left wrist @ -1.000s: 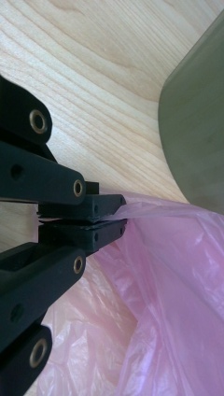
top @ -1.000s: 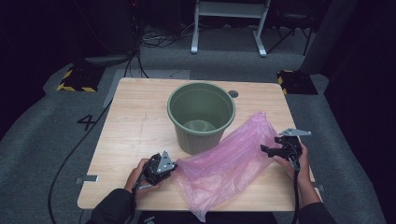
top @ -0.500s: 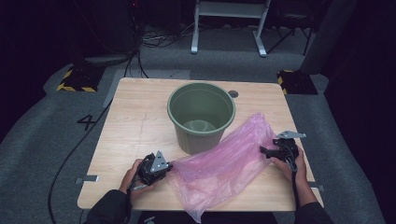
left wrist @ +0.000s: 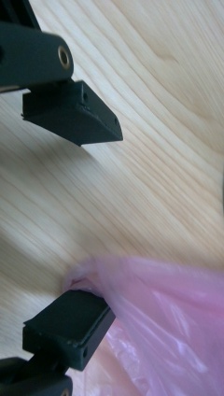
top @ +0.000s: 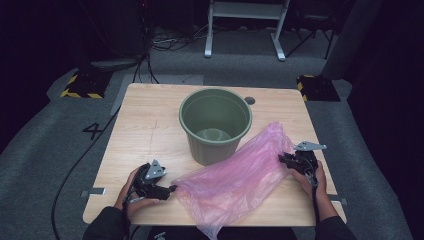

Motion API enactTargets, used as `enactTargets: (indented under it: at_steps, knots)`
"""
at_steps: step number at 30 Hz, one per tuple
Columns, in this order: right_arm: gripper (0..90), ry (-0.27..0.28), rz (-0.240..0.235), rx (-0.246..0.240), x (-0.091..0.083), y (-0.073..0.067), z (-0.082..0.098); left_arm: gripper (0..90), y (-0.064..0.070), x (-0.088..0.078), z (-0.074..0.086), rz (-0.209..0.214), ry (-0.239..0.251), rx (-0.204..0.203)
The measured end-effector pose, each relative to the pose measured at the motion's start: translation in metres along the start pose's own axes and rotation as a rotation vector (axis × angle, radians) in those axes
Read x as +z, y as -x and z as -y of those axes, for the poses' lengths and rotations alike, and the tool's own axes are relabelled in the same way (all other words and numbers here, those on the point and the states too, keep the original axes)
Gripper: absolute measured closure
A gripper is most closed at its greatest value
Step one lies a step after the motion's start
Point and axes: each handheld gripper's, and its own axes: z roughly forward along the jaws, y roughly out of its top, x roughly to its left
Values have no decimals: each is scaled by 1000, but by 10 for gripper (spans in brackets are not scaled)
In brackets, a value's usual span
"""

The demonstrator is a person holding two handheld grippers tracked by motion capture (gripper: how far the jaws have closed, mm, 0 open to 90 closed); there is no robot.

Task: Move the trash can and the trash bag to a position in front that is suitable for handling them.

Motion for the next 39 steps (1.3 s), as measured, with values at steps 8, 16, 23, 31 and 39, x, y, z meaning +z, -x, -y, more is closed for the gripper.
enactTargets:
  at_steps: [8, 16, 23, 31, 39]
  knots:
    - [858, 2, -11, -9, 1, 0, -1, 194, -20, -20, -8, -72, 91, -82]
    - [881, 18, 1, -5, 0, 2, -1, 193, -33, -29, -2, -123, 105, -135]
    - [741, 25, 25, -8, 0, 2, -2, 192, -13, -35, -28, -49, 195, -111]
    - [271, 7, 75, 36, -2, 4, -5, 163, 31, -9, -48, 44, 122, 30]
    - [190, 4, 119, 73, -9, 4, -5, 163, 40, 15, -39, 43, 20, 77]
